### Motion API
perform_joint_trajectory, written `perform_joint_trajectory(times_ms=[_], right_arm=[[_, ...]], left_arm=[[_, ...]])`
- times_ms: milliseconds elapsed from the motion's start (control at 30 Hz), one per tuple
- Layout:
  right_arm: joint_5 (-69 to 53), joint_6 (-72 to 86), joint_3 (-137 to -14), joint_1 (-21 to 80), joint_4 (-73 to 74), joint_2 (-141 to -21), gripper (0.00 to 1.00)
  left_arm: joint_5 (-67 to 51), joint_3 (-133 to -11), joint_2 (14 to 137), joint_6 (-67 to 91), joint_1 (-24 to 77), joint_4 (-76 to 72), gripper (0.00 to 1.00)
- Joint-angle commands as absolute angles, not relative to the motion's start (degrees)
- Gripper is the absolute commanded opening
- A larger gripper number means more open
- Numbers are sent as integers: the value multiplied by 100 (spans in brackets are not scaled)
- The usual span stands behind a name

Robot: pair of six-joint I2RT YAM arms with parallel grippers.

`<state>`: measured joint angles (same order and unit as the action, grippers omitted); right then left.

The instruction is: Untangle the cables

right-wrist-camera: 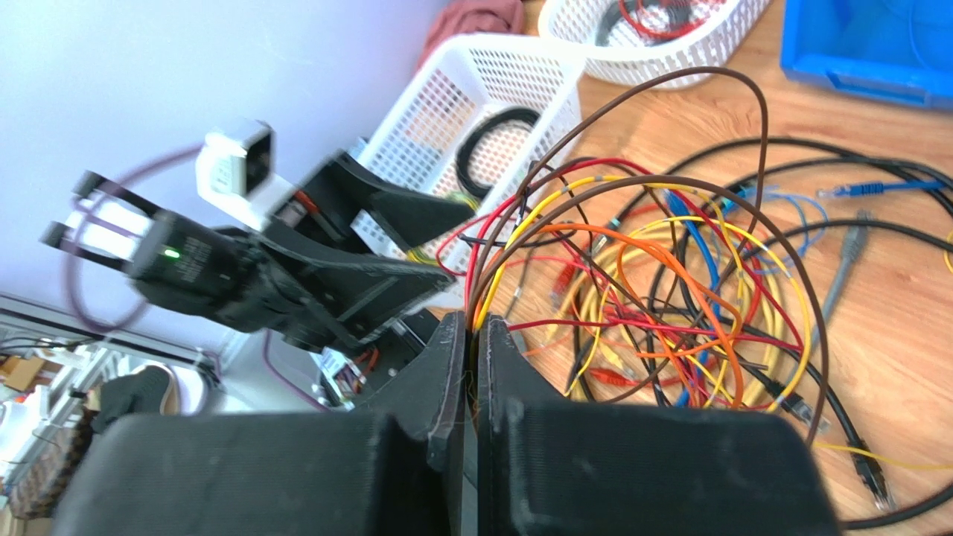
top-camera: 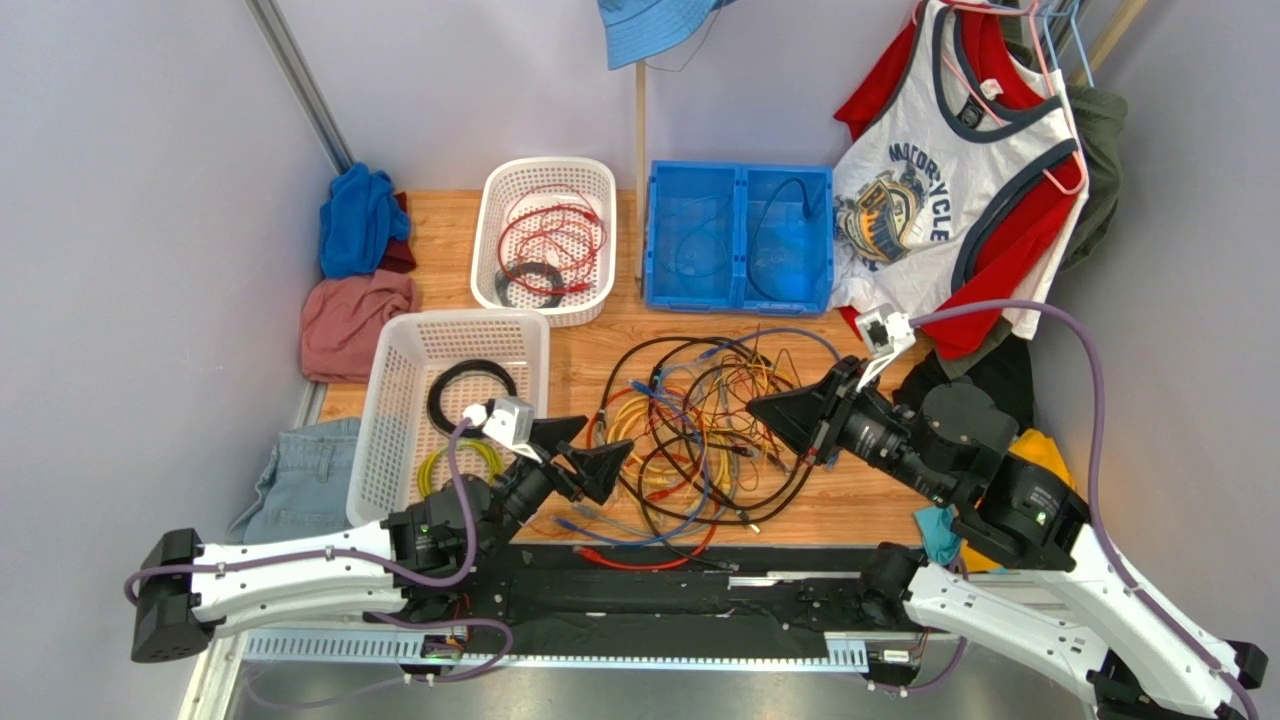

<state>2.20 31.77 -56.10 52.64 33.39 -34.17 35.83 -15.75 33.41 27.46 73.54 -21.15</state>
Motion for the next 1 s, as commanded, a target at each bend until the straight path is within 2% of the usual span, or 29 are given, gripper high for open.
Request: perform_joint_trajectory(times_ms=[0,200,333,433,600,733,833,967], right_arm=[[115,3269,-5976,5282,3085,-3375,0],[-149,3419,-6003,5282,2944,-3445,0],[-88,3375,-6178,5282,3084,-3384,0],[-9,3261,-6284,5282,3234,-3279,0],[176,3269,-6179,5282,3296,-3269,0],[246,3252,-6056,5282,3304,-3322,0],[229,3261,-6012,5282,3252,-3357,0],[97,3322,-6055,5282,3155,-3357,0]], left_arm=[[3507,-1292,3260,2277,7356,-3551,99],[3305,-1502,4146,1987,7356,-4077,99],[3603,-1617,4473,1995,7339,-4061,99],[3859,-1687,4369,2284,7207,-3569,99],[3192,-1494,3755,2067,7102,-3893,99],[2594,-1818,3270,1864,7075,-3702,99],[2593,-2328,3182,1732,7075,-2850,99],[2628,-2313,3409,1600,7075,-2926,99]])
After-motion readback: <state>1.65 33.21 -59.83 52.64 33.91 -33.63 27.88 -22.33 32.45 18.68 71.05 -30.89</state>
